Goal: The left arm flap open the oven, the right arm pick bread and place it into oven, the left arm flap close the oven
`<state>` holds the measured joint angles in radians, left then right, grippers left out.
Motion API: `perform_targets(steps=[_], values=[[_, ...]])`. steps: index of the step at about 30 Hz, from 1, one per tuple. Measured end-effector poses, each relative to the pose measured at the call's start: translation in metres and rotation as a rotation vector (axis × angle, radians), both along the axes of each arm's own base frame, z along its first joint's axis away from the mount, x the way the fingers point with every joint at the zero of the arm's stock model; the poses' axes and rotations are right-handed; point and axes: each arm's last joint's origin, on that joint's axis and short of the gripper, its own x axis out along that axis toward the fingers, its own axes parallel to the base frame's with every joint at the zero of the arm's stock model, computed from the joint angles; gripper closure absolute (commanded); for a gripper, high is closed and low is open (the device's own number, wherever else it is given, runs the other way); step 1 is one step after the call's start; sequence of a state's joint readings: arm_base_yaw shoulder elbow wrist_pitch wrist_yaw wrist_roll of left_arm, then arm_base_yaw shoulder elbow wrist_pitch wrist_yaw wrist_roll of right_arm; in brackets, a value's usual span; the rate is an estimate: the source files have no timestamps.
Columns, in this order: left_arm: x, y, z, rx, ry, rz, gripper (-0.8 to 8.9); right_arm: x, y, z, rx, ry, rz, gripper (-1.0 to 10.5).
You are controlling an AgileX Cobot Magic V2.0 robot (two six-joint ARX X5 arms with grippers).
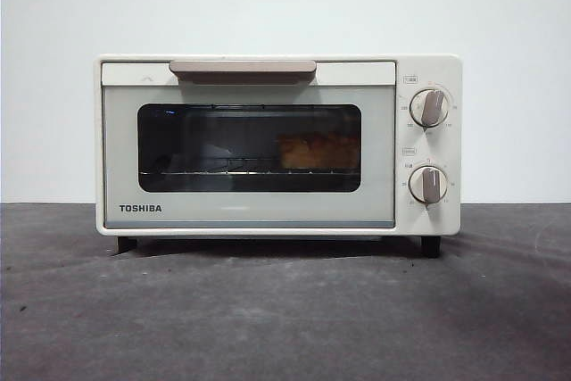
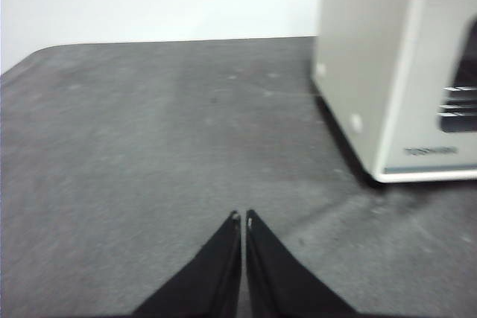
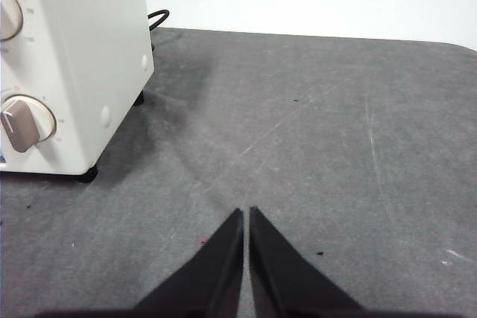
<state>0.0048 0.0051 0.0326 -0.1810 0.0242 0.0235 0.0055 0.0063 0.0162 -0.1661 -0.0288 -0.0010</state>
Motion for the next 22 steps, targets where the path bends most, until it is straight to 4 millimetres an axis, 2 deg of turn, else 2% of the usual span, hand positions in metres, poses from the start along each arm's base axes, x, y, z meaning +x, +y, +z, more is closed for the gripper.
perform_targets(steps=[22], values=[[0.0, 0.0027, -0.0001, -0.023, 0.002, 0.048, 7.94, 0.0, 0.0, 0.0, 0.0, 0.0, 0.0, 9.4]])
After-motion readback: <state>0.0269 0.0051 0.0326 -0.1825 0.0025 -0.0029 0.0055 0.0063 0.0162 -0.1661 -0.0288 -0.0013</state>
